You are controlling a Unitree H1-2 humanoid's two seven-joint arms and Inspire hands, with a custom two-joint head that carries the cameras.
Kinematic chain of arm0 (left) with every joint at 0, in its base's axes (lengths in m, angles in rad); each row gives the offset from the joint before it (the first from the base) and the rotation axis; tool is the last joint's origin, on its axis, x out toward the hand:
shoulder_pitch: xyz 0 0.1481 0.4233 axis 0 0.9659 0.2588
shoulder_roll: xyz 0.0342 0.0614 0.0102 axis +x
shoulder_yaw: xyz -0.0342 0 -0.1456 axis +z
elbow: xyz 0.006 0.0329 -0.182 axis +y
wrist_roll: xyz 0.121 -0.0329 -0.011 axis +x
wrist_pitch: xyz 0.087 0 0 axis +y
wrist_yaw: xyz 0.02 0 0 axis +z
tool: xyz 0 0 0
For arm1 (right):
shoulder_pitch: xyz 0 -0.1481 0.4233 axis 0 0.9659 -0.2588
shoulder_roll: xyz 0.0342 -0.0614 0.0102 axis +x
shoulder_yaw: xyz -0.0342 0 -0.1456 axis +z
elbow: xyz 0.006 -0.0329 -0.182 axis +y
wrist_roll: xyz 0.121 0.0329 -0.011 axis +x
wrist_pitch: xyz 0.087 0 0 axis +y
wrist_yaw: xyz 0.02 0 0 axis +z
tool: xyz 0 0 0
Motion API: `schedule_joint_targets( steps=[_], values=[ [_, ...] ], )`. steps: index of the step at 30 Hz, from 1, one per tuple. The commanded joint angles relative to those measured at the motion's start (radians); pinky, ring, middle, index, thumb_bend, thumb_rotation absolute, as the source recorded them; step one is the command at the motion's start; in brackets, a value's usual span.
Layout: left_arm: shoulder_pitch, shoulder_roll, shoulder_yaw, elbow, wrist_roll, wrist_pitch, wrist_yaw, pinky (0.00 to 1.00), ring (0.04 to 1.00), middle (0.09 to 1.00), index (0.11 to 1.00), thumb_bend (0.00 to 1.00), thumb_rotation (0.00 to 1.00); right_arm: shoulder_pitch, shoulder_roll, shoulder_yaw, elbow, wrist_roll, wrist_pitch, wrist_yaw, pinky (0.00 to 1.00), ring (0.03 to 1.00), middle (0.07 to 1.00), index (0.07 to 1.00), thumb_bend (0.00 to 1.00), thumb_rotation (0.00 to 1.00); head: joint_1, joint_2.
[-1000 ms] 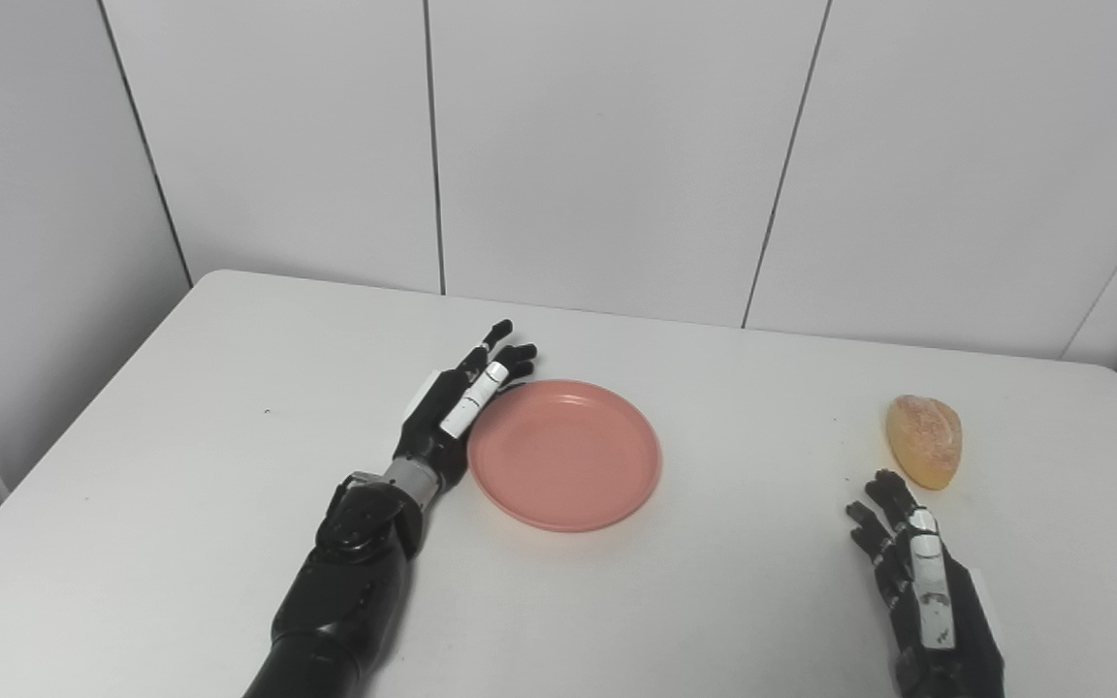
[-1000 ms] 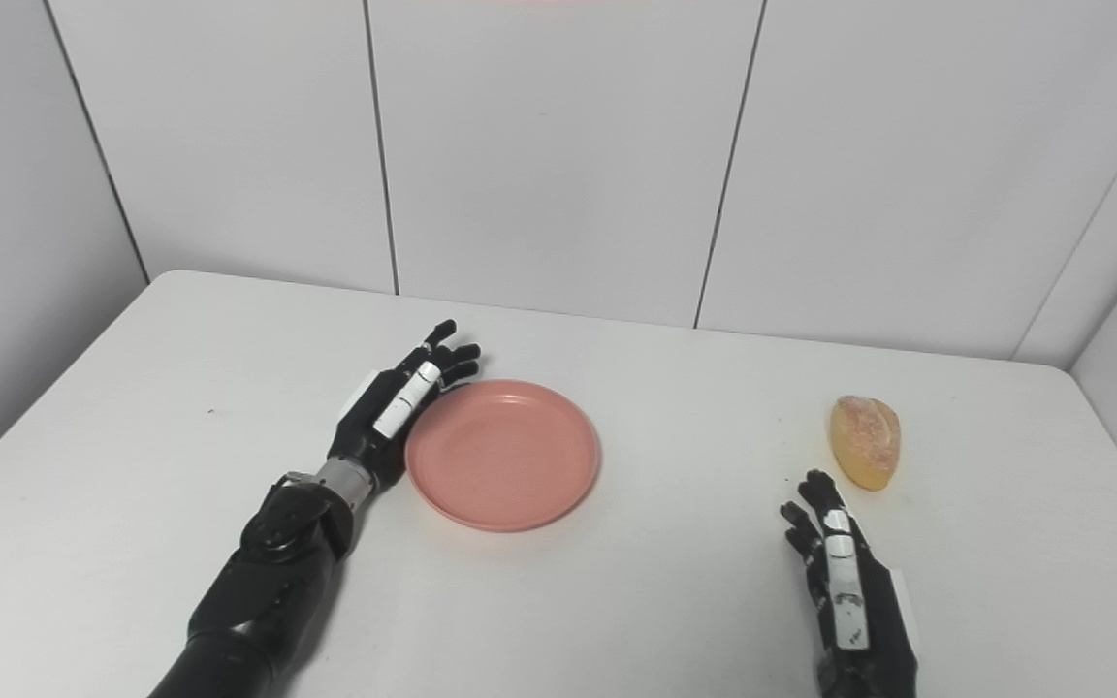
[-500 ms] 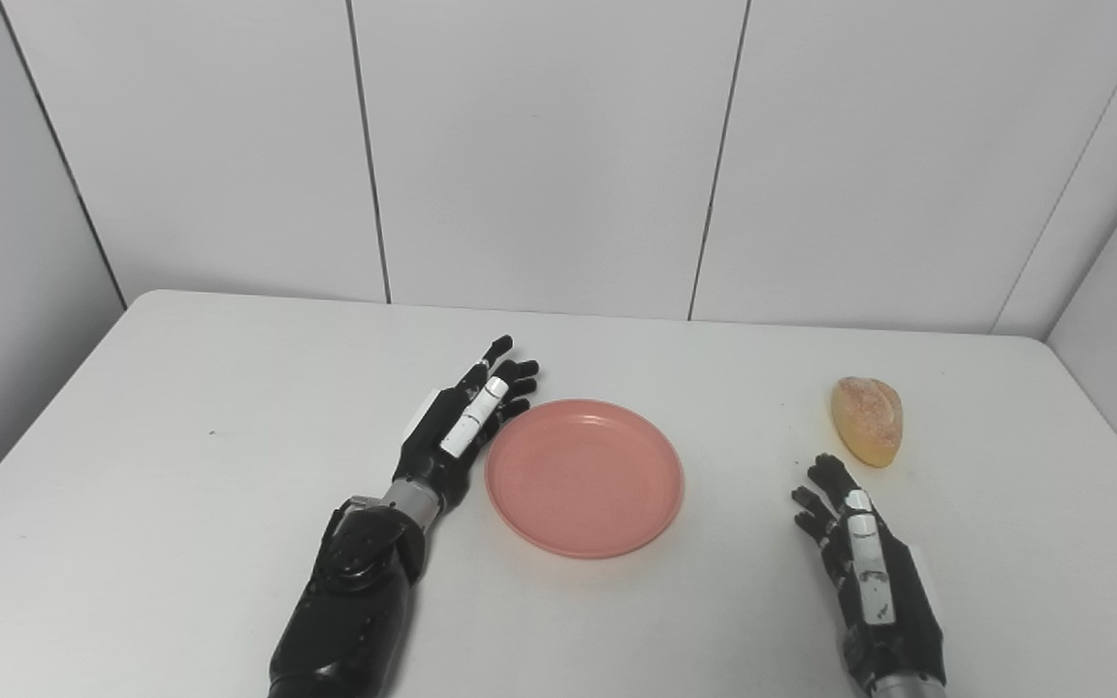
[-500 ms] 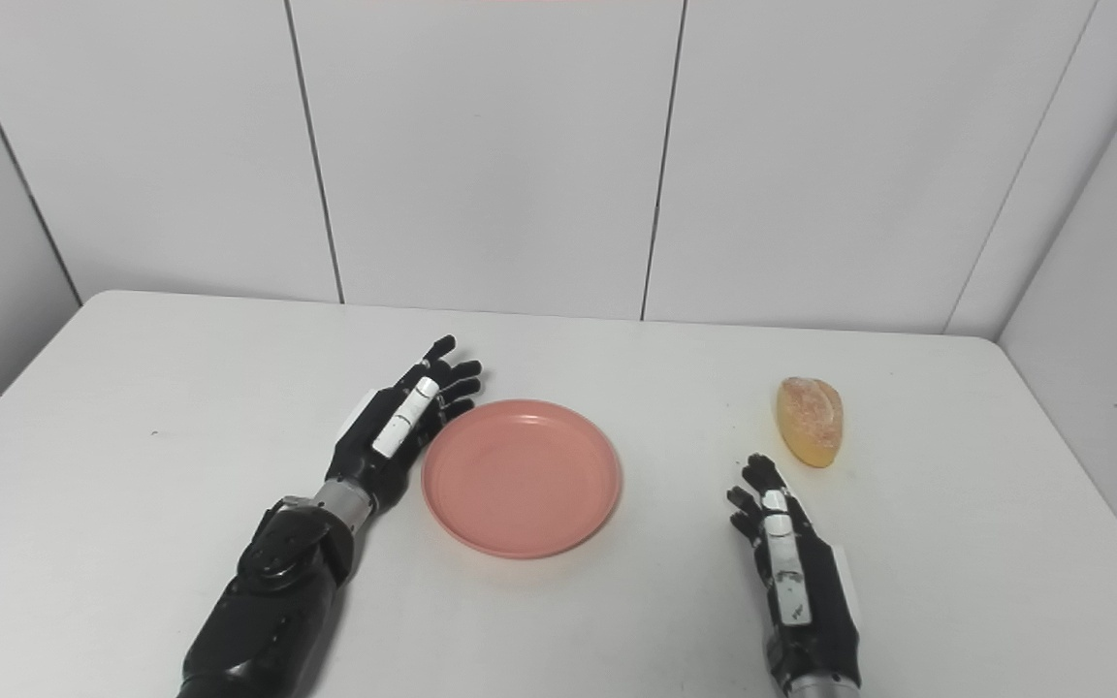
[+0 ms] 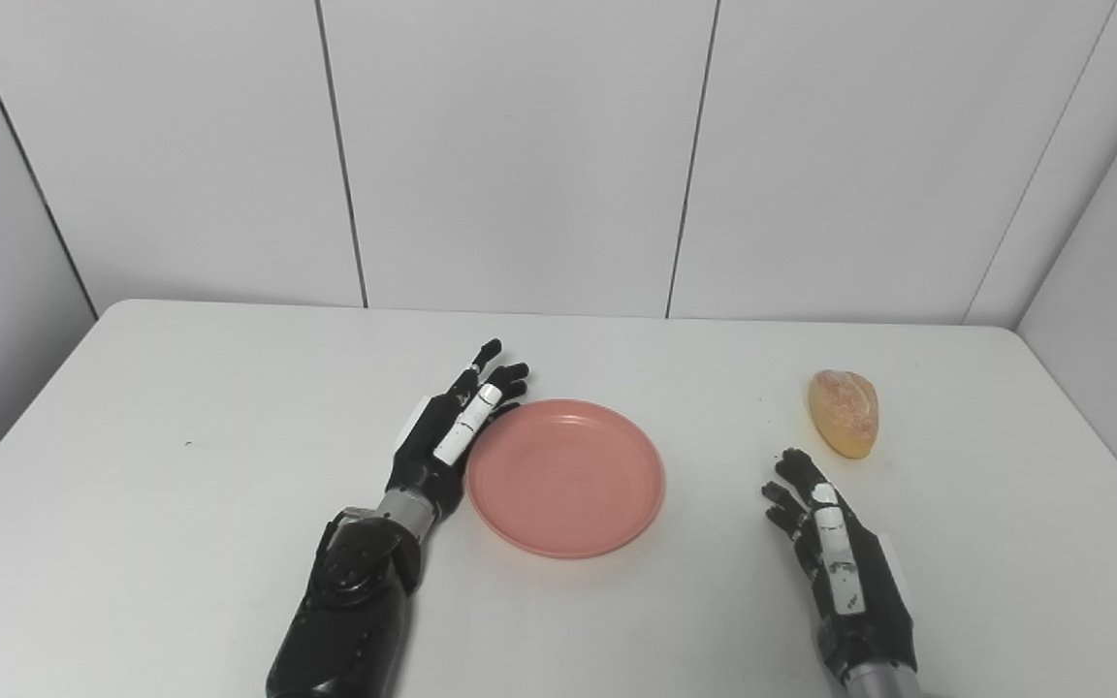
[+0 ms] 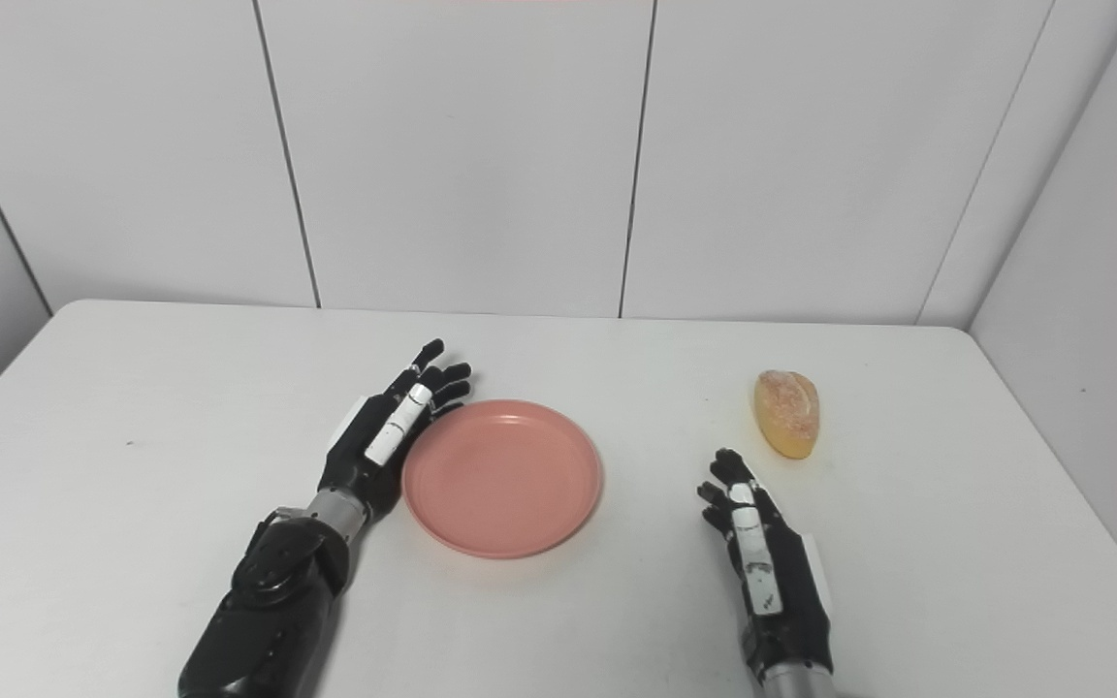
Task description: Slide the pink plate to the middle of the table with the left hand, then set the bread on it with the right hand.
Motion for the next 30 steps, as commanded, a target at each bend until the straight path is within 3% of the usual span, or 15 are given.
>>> schedule_joint_targets(
  steps=[1, 3, 6, 9, 14, 19, 22, 27, 30],
  values=[
    [0.012, -0.006, 0.002, 0.026, 0.003, 0.011, 0.009, 0.87, 0.878, 0.862, 0.957, 0.76, 0.69, -0.011, -0.001, 0.015, -0.011, -0.033, -0.011, -0.004, 0.88, 0.859, 0.891, 0.870, 0.83, 0.90, 0.001, 0.001],
    [0.013, -0.005, 0.005, 0.030, 0.000, 0.006, 0.007, 0.88, 0.879, 0.862, 0.957, 0.75, 0.68, -0.010, -0.009, 0.025, -0.005, -0.073, -0.038, -0.008, 0.87, 0.855, 0.889, 0.869, 0.81, 0.90, 0.001, 0.001],
    [0.013, -0.008, 0.011, 0.041, -0.003, -0.008, 0.010, 0.89, 0.882, 0.866, 0.957, 0.74, 0.68, -0.010, -0.035, 0.059, -0.011, -0.231, -0.093, -0.056, 0.82, 0.839, 0.881, 0.873, 0.74, 0.91, -0.011, -0.005],
    [0.013, -0.006, 0.010, 0.049, 0.004, -0.020, 0.014, 0.89, 0.883, 0.869, 0.955, 0.74, 0.68, -0.014, -0.041, 0.072, -0.034, -0.322, -0.101, -0.094, 0.78, 0.837, 0.879, 0.873, 0.74, 0.89, -0.015, -0.007],
    [0.012, 0.003, 0.008, 0.062, 0.004, -0.025, 0.008, 0.89, 0.889, 0.874, 0.958, 0.73, 0.69, -0.039, -0.051, 0.080, -0.122, -0.442, -0.052, -0.114, 0.71, 0.799, 0.862, 0.877, 0.74, 0.89, -0.034, -0.012],
    [0.008, 0.006, 0.009, 0.079, 0.003, -0.032, 0.007, 0.88, 0.885, 0.872, 0.950, 0.76, 0.68, -0.060, -0.062, 0.068, -0.176, -0.504, -0.004, -0.108, 0.72, 0.810, 0.877, 0.898, 0.70, 0.85, -0.046, -0.017],
    [0.005, 0.010, 0.009, 0.096, 0.002, -0.041, 0.001, 0.87, 0.883, 0.868, 0.948, 0.76, 0.68, -0.091, -0.088, 0.064, -0.233, -0.608, 0.054, -0.103, 0.70, 0.791, 0.850, 0.888, 0.71, 0.85, -0.058, -0.026],
    [-0.010, 0.014, 0.010, 0.139, -0.001, -0.060, -0.007, 0.86, 0.879, 0.870, 0.948, 0.76, 0.68, -0.143, -0.116, 0.059, -0.279, -0.727, 0.124, -0.098, 0.68, 0.774, 0.840, 0.879, 0.78, 0.84, -0.076, -0.046],
    [-0.015, 0.013, 0.014, 0.155, -0.009, -0.064, -0.013, 0.88, 0.882, 0.870, 0.950, 0.77, 0.66, -0.179, -0.131, 0.054, -0.302, -0.786, 0.136, -0.105, 0.65, 0.763, 0.850, 0.875, 0.81, 0.77, -0.081, -0.051]
  ],
)
